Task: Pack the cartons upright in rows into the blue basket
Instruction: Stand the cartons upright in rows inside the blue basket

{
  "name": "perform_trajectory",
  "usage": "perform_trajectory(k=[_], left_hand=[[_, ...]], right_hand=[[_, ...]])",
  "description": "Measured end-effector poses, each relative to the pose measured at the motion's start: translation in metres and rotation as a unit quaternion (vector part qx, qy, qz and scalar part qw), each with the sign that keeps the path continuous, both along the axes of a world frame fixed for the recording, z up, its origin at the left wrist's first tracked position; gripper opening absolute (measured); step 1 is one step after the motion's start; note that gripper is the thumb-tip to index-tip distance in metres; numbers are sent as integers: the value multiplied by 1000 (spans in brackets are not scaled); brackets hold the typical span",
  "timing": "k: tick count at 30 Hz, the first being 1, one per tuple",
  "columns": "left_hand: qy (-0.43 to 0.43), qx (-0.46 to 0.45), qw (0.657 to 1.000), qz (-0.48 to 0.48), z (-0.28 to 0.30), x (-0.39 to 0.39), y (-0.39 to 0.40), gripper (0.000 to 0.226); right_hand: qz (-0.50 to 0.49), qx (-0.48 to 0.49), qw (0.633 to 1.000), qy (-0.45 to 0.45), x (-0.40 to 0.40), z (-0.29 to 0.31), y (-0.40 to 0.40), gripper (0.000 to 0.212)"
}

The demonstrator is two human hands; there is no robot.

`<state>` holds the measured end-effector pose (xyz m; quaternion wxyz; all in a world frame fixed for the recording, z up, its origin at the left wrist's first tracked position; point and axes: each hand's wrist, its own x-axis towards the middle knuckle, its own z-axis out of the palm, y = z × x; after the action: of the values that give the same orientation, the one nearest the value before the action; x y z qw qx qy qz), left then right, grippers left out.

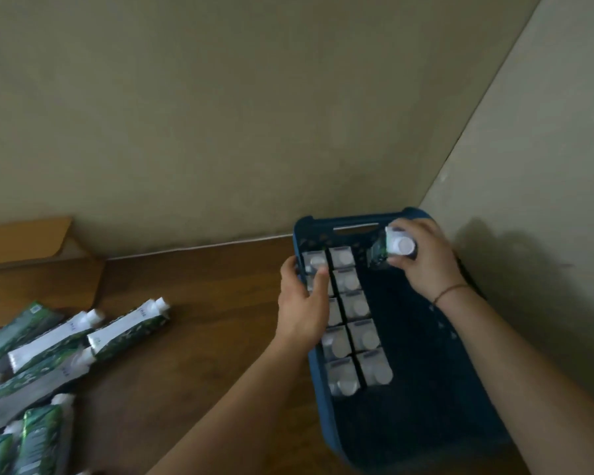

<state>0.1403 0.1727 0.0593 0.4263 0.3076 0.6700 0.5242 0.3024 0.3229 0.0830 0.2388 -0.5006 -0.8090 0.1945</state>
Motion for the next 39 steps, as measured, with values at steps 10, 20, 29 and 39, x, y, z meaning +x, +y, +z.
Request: perform_trajectory(k=[10, 20, 29, 39], left_hand=[[20, -11, 999, 46, -3, 6, -1, 73], [-23, -22, 998, 48, -9, 5, -14, 61], [198, -177, 960, 90, -74, -72, -87, 49], [503, -394, 769, 12, -91, -227, -140, 79]], right_hand=[[8, -154, 988, -7, -33, -96, 14, 71], [52, 5, 998, -39, -47, -46, -3, 56], [267, 22, 963, 16, -160, 25, -92, 31], [390, -191, 813, -388, -280, -40, -180, 58]])
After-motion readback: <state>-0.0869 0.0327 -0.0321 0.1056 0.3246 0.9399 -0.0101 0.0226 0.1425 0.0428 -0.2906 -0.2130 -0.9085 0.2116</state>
